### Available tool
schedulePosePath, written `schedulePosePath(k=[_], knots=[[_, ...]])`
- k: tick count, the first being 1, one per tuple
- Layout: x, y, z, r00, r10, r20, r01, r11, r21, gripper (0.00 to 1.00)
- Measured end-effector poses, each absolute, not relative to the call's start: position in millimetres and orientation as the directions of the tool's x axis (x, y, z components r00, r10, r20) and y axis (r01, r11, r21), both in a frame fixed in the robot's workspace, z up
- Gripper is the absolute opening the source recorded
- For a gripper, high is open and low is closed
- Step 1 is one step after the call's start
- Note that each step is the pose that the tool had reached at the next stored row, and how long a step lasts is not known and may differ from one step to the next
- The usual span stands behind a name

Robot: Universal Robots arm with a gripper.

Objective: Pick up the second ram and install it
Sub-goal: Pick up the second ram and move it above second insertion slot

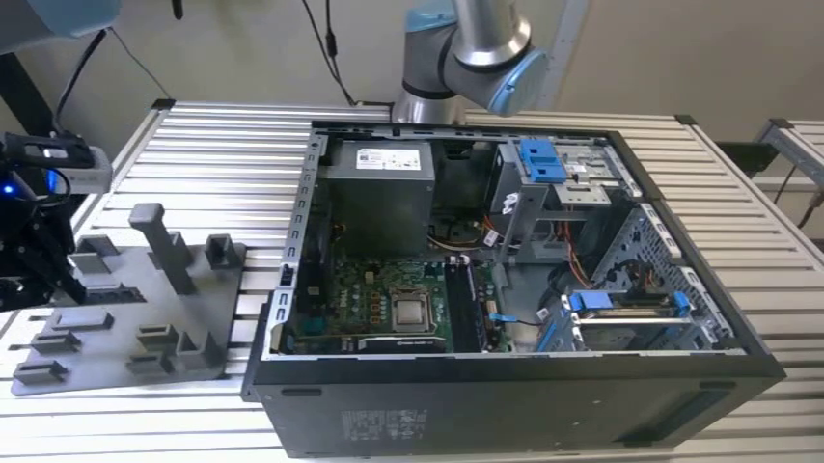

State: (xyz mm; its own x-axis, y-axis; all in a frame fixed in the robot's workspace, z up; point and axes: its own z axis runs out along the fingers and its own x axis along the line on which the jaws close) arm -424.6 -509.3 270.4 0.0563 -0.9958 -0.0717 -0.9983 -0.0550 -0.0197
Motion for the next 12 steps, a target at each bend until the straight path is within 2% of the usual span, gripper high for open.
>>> schedulePosePath(k=[12], knots=[[-425,-509,291,0.056,-0.996,-0.074,-0.998,-0.055,-0.02,0.14]])
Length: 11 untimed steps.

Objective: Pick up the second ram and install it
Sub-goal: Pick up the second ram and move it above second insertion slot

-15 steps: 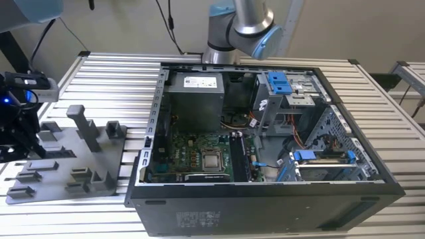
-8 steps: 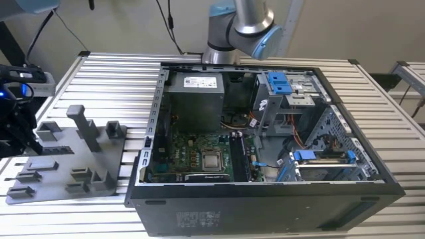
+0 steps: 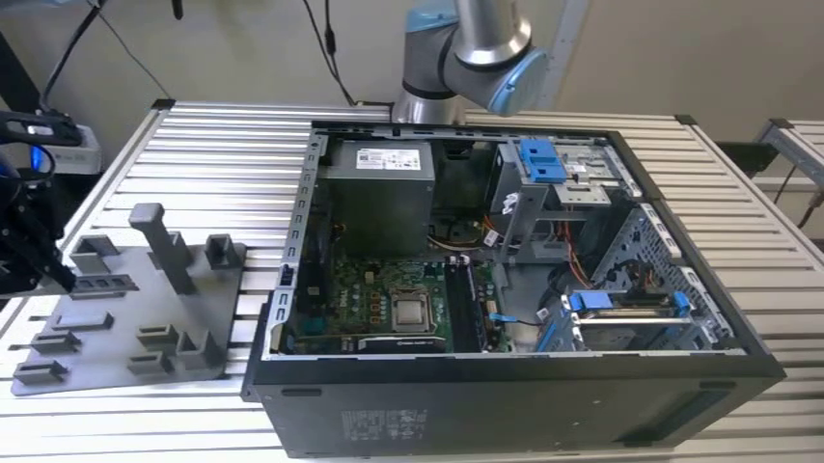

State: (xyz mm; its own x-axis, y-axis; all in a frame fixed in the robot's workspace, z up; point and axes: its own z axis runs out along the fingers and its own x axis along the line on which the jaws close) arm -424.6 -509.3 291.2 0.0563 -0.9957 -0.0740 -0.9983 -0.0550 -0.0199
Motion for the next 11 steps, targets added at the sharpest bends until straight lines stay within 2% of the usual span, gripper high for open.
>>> schedulePosePath(k=[11], knots=[[-424.5,-509.4,301.9,0.056,-0.996,-0.075,-0.998,-0.055,-0.02,0.14]])
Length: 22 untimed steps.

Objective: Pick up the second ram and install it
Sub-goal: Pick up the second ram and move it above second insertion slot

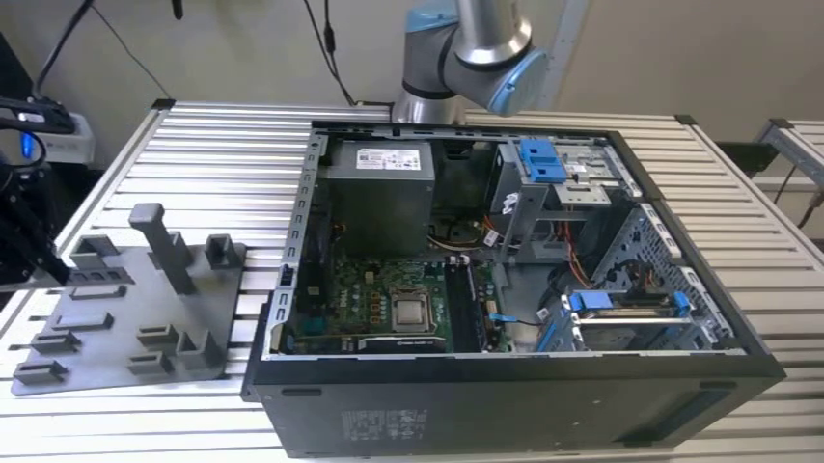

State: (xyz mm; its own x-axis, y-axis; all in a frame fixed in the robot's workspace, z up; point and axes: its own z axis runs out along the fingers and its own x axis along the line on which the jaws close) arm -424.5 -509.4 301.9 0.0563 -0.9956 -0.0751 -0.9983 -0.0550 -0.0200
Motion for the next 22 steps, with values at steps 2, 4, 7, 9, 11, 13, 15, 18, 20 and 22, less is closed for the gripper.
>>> schedulePosePath(k=[2,4,7,9,11,13,15,18,20,22], knots=[[-425,-509,304,0.056,-0.996,-0.075,-0.998,-0.055,-0.02,0.14],[-425,-509,306,0.056,-0.996,-0.075,-0.998,-0.055,-0.02,0.14],[-425,-509,309,0.056,-0.996,-0.075,-0.998,-0.055,-0.02,0.14],[-425,-509,312,0.056,-0.996,-0.075,-0.998,-0.055,-0.02,0.14],[-424,-509,313,0.056,-0.996,-0.076,-0.998,-0.055,-0.02,0.14],[-424,-509,315,0.056,-0.995,-0.076,-0.998,-0.055,-0.02,0.14],[-424,-509,316,0.056,-0.995,-0.078,-0.998,-0.055,-0.02,0.14],[-424,-509,318,0.056,-0.995,-0.081,-0.998,-0.055,-0.02,0.14],[-424,-509,320,0.056,-0.995,-0.084,-0.998,-0.055,-0.02,0.14],[-424,-509,322,0.056,-0.995,-0.085,-0.998,-0.055,-0.02,0.14]])
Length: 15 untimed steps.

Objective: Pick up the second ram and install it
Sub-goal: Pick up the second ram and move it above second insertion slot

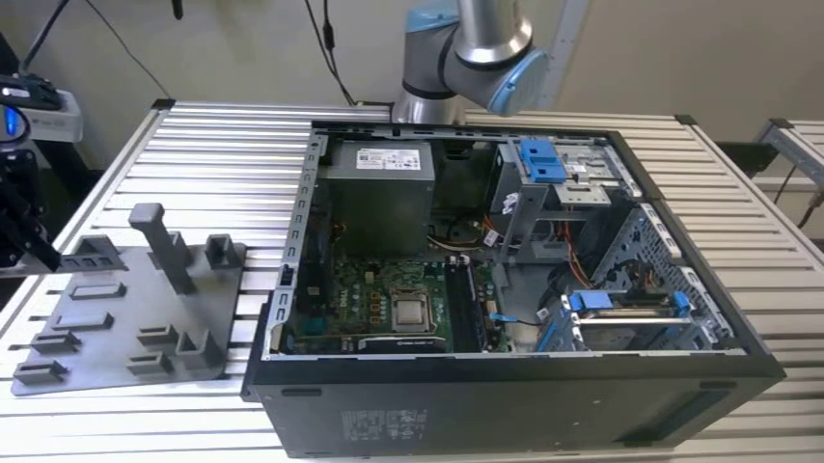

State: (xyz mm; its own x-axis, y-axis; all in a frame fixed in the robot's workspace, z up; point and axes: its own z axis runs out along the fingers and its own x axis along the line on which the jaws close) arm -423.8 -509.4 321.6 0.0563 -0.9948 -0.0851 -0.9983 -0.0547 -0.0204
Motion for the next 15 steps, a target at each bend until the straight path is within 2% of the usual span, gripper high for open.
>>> schedulePosePath(k=[15], knots=[[-424,-509,351,0.056,-0.994,-0.095,-0.998,-0.055,-0.021,0.14]])
